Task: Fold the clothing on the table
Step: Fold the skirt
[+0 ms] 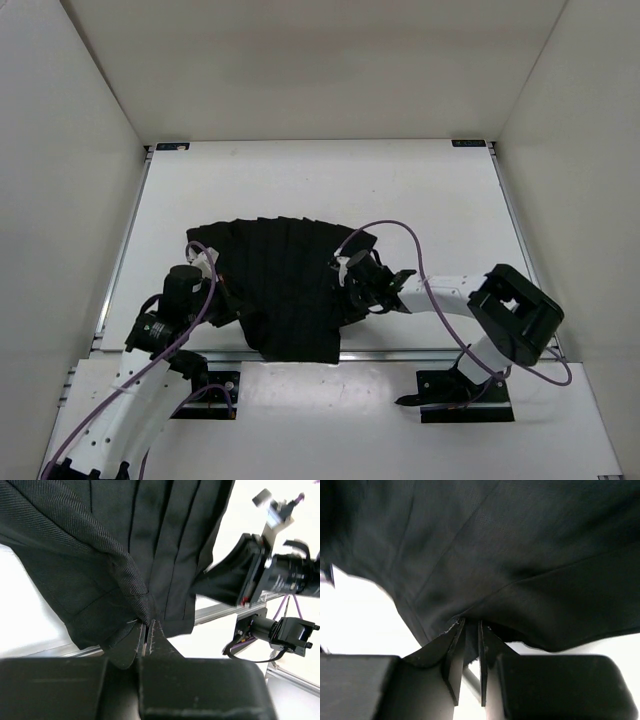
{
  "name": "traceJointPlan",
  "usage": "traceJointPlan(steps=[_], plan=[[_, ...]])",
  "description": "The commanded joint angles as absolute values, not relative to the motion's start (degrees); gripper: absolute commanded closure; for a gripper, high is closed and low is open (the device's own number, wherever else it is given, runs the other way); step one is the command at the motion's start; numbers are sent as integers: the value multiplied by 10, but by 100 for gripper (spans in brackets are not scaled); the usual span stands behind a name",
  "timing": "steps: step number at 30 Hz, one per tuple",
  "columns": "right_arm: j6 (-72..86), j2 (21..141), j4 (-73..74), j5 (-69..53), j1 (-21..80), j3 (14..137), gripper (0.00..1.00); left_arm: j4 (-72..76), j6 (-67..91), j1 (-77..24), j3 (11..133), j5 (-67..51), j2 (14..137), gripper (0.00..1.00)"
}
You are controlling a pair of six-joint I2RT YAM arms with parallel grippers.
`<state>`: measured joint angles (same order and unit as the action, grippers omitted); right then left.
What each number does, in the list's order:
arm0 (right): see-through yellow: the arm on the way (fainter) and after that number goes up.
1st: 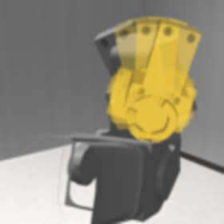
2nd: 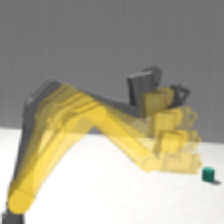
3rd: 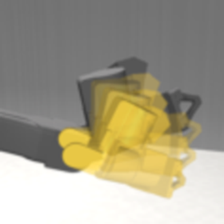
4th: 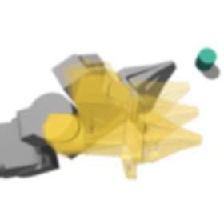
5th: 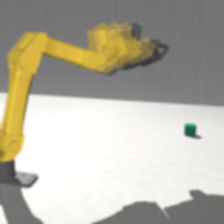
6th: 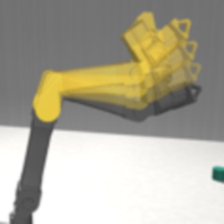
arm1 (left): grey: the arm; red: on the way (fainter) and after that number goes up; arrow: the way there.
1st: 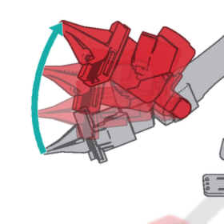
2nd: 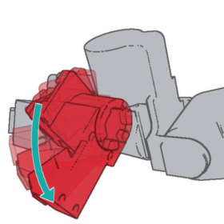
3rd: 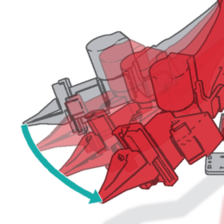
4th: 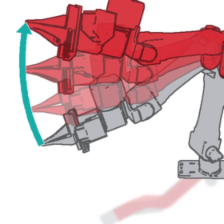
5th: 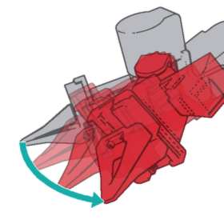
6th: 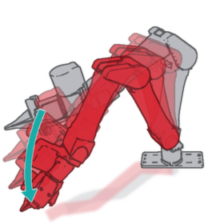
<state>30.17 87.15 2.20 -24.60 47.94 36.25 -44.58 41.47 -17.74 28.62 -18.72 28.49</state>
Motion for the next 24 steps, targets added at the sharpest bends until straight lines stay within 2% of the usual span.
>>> traceJointPlan(steps=[1, 9, 12, 14, 17, 24], plan=[[281, 912, 26, -165, 452, 398, 86, -426, 420, -179, 278, -199, 278, 100], [188, 960, 105, -130, 353, 511, 87, -415, 424, -181, 258, -208, 278, 100], [171, 944, 131, -141, 358, 553, 81, -413, 422, -182, 252, -213, 275, 100], [172, 925, 148, -133, 365, 553, 71, -406, 426, -184, 247, -212, 273, 100], [199, 885, 180, -87, 371, 532, 64, -399, 439, -186, 239, -214, 266, 100], [240, 871, 229, -13, 419, 489, 58, -396, 436, -185, 241, -215, 272, 100]])
